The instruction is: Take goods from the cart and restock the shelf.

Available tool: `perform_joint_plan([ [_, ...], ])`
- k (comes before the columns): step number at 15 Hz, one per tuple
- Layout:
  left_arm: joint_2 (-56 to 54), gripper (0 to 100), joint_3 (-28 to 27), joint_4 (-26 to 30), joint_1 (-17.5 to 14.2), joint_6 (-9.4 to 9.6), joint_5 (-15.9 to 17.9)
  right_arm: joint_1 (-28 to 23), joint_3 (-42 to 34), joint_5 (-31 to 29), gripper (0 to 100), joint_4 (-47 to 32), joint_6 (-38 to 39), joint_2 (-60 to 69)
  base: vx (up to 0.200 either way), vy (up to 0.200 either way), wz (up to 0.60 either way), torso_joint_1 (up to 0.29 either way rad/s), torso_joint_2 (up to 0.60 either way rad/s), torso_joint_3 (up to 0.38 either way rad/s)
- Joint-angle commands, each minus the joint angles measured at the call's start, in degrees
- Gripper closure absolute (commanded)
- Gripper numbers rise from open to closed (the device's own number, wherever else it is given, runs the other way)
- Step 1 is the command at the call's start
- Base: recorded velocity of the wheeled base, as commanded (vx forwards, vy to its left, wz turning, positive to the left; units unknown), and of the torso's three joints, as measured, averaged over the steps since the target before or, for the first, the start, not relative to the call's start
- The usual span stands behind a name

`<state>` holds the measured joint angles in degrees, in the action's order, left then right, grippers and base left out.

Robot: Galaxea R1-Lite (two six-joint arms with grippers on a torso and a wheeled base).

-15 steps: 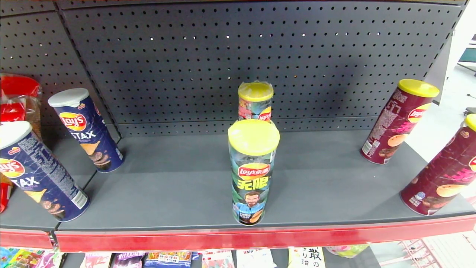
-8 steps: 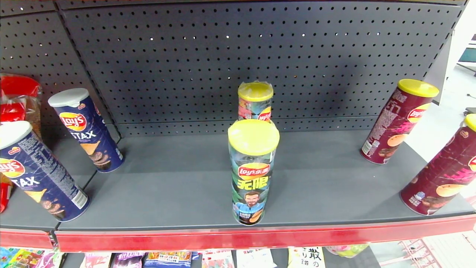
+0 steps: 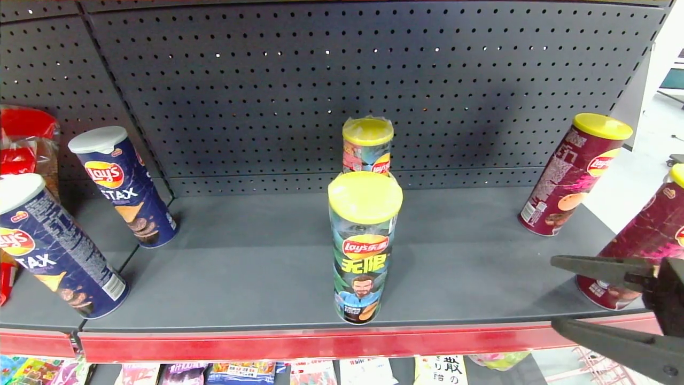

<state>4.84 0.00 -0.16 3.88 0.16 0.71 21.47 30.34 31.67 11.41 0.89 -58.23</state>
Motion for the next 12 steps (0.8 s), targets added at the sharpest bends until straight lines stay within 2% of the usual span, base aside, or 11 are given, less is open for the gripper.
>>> perform_joint_plan([
  [1,0.1,0,0.0,0.0,0.0,0.02,0.0,0.3,2.7,6.3,0,1.8,-2.2,-10.1,0.0,0.0,0.0,0.0,0.0,0.0],
  [5,0.1,0,0.0,0.0,0.0,0.02,0.0,0.3,1.6,7.8,0,3.2,-10.6,-18.2,0.0,0.0,0.0,0.0,0.0,0.0],
  [7,0.1,0,0.0,-0.1,0.0,0.02,0.0,0.1,2.7,7.5,0,3.4,-11.7,-21.0,0.0,0.0,0.0,0.0,0.0,0.0],
  [10,0.1,0,0.0,-0.1,0.0,0.02,0.0,0.1,5.9,0.9,0,3.4,-11.8,-26.9,0.0,0.0,0.0,0.0,0.0,0.0],
  [12,0.1,0,0.0,0.0,0.0,0.02,0.0,0.3,7.0,-1.4,0,3.6,-11.8,-29.7,0.0,0.0,0.0,0.0,0.0,0.0],
])
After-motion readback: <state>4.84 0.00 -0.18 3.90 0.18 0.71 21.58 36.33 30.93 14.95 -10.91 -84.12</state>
